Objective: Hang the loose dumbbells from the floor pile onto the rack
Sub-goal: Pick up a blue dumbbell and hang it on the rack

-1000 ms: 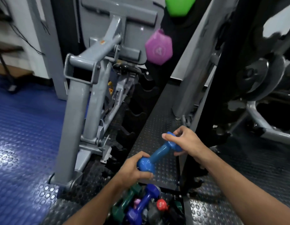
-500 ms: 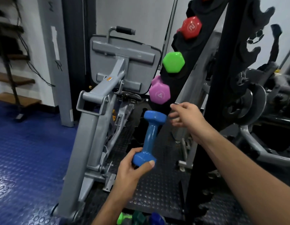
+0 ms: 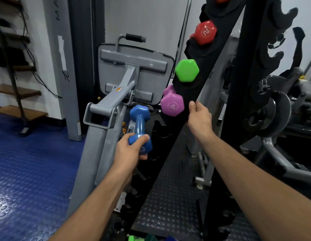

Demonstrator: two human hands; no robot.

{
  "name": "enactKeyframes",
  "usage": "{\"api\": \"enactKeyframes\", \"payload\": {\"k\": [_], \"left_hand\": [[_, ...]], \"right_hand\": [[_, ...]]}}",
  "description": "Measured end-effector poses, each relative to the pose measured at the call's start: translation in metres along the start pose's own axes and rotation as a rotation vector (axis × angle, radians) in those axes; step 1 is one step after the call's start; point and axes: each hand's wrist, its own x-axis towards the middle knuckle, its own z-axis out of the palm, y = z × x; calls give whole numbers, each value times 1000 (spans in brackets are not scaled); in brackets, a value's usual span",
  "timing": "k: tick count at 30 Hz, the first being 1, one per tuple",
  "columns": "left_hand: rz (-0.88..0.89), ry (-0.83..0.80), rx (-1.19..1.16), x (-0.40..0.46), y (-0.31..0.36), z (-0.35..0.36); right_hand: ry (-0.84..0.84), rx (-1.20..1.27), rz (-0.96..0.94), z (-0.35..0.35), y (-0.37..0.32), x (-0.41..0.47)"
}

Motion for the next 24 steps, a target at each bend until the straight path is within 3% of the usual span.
{"api": "enactKeyframes", "payload": {"k": [5,12,19,24], "left_hand": [[-29,-25,146,38,12,31],[-50,-31,304,61,16,48],[45,-112,715,67,23,53],[111,-203,802,68,31,47]], "right_hand": [[3,-47,-49,0,9,7],[-20,70,-50,2,18,10],[11,73,-77,7,26,16],[-7,62,-74,4,23,14]]}}
